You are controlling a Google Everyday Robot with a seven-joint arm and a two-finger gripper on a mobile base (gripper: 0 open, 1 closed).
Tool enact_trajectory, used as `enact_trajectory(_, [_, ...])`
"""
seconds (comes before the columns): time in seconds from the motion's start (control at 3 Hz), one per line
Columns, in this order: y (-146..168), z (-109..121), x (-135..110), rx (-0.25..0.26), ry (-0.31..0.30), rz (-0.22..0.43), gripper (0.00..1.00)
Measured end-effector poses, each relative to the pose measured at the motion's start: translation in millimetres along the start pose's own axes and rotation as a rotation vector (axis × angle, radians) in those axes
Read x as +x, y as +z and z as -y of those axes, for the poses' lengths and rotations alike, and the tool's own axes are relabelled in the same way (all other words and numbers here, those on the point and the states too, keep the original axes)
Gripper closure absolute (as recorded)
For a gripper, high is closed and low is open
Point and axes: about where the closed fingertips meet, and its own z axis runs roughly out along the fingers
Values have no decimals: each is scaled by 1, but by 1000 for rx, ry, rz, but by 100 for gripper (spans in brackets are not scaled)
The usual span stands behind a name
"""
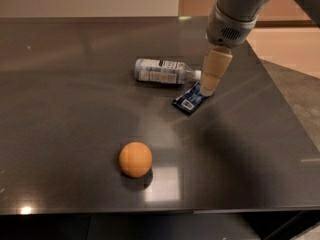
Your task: Move blue plastic bottle near orange
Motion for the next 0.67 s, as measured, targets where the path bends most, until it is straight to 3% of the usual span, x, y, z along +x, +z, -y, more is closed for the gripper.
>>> enact_trajectory(0.67, [45, 37, -29, -43, 39, 11, 0])
